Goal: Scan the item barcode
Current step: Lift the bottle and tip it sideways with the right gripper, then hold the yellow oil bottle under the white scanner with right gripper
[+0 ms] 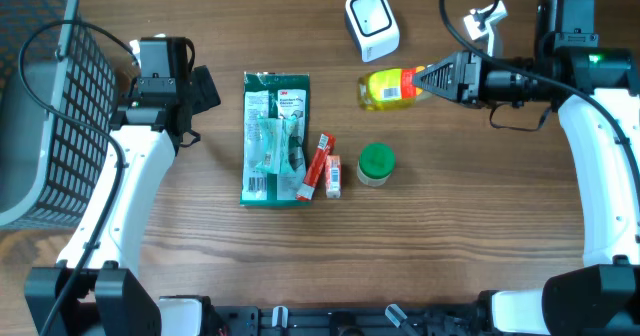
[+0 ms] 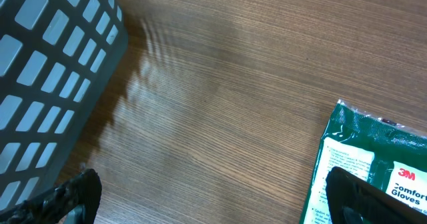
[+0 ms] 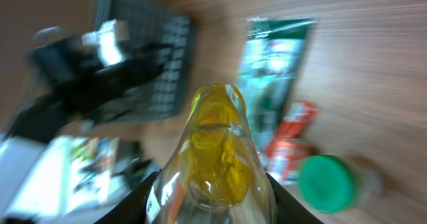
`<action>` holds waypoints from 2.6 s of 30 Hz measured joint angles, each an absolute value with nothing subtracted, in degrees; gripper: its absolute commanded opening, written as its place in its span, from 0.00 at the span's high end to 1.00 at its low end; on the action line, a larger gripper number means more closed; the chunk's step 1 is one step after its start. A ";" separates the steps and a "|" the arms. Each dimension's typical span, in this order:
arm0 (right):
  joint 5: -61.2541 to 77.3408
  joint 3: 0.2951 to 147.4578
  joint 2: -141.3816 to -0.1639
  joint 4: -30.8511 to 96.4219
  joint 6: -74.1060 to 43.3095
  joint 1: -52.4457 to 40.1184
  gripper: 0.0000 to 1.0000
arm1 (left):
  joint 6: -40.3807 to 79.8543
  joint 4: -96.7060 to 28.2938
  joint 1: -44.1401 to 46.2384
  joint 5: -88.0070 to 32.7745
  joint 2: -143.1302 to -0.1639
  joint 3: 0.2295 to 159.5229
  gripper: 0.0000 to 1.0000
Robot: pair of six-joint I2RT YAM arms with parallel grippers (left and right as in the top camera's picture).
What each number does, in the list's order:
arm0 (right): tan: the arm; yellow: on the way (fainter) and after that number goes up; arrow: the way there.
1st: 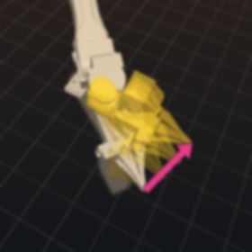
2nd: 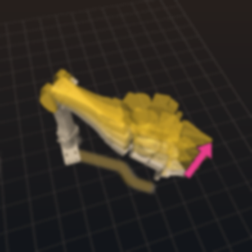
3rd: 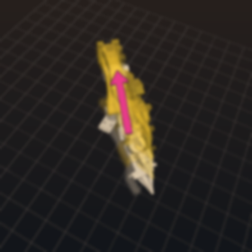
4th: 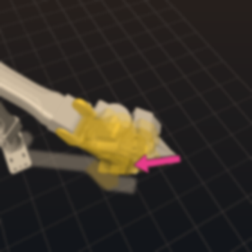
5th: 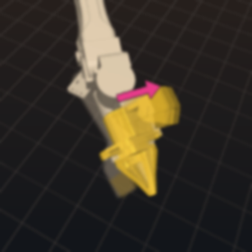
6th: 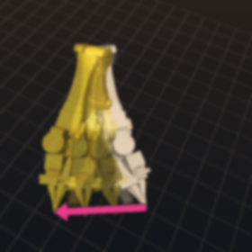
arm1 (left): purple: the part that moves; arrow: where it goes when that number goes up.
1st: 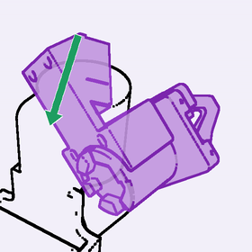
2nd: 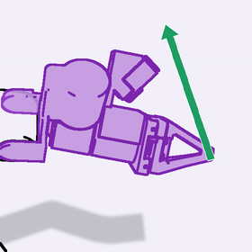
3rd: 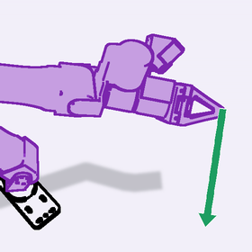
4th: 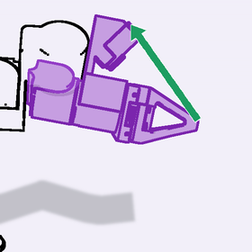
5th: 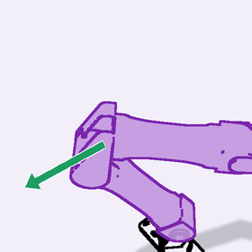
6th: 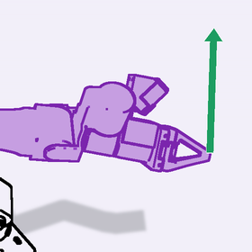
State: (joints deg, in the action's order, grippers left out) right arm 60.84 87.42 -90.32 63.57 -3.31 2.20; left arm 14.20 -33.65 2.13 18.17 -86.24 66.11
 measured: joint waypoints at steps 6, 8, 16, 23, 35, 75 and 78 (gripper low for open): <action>70.11 87.42 -90.32 65.52 -0.71 1.39 0.64 | 14.20 -33.65 2.13 18.17 -86.24 66.11 0.00; 71.26 87.42 -90.32 65.63 -0.30 0.69 0.64 | 14.20 -33.65 2.13 18.17 -86.24 66.11 0.00; 72.49 87.42 -90.32 65.60 0.14 -0.45 0.65 | 14.20 -33.65 2.13 18.17 -86.24 66.11 0.00; 72.42 87.42 -90.32 65.60 0.14 -0.45 0.66 | 14.20 -33.65 2.13 18.17 -86.24 66.11 0.00; 72.38 87.42 -90.32 65.56 0.08 -1.58 0.66 | 14.20 -33.65 2.13 18.17 -86.24 66.11 0.00; -22.28 116.40 -114.45 51.07 8.36 -23.88 0.78 | 14.20 -33.65 2.13 18.15 -86.24 66.11 0.00; -27.46 116.40 -118.08 47.59 9.82 -25.58 0.78 | 14.20 -33.65 2.13 18.17 -86.24 66.11 0.00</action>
